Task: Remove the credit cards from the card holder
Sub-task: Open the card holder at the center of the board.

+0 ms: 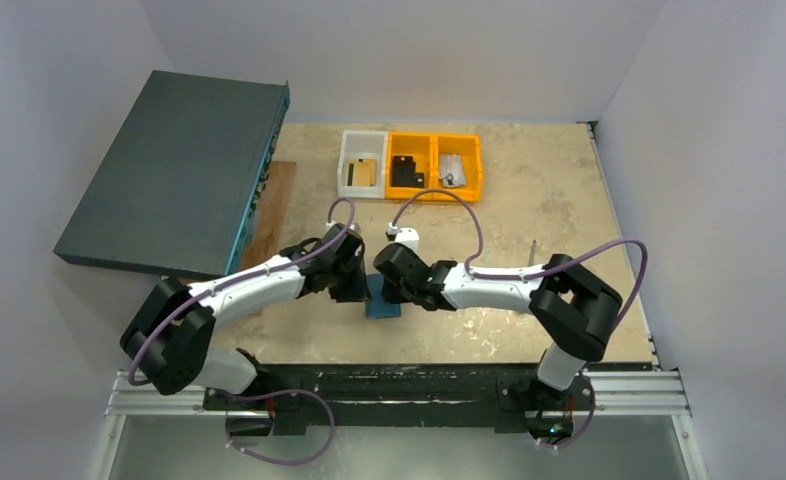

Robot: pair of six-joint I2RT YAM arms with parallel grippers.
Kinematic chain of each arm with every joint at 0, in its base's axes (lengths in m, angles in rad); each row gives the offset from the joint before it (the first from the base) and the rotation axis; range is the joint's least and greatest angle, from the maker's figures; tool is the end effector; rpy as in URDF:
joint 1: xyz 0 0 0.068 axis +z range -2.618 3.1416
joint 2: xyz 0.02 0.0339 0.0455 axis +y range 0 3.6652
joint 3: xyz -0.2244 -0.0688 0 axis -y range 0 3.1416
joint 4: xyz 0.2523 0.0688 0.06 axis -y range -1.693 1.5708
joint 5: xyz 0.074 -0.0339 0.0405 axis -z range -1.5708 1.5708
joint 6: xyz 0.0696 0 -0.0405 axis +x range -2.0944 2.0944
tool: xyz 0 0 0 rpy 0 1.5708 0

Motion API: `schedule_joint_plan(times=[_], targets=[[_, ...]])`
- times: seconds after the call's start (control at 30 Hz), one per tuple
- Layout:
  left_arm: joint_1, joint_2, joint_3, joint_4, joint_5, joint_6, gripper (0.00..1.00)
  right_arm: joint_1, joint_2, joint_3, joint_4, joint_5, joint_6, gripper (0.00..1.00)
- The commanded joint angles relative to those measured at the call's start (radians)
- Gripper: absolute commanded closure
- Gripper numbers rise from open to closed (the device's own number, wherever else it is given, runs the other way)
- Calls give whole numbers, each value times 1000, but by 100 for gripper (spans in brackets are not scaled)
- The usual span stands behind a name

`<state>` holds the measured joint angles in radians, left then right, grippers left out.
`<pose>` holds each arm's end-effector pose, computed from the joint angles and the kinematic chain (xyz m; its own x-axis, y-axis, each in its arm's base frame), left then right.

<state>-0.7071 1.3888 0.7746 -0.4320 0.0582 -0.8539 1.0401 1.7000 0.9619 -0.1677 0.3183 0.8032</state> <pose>0.2194 -0.1928 0.1136 -0.9379 -0.1884 -0.2911 -0.0554 0.9101 -0.4107 0.2022 0.3015 0.1004 -0.7957 -0.0055 -0.6057 -0.2143 0.9378 0.2730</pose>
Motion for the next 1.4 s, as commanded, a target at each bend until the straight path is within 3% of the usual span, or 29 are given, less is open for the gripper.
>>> schedule_joint_plan(times=[0.0,0.13,0.33,0.6,0.9,1.17,1.37], targets=[[-1,40,22,91,-2,-30,76,-37,-18,-81,76,-134,57,100],[-8,75,5,120,-44,-45,78,-66,-49,-120,122,-177,72,100],[-23,128,32,15,-168,-75,81,-138,-92,-199,228,-299,108,100],[-32,160,35,-12,-193,-92,81,-208,-108,-262,332,-404,141,100],[-33,81,66,-71,-241,-34,80,-222,-293,-251,193,-279,140,100],[-32,-77,128,-168,-268,56,63,-222,-427,-200,36,-176,104,100],[-33,-140,139,-207,-267,69,60,-190,-345,-117,-6,-168,21,100]])
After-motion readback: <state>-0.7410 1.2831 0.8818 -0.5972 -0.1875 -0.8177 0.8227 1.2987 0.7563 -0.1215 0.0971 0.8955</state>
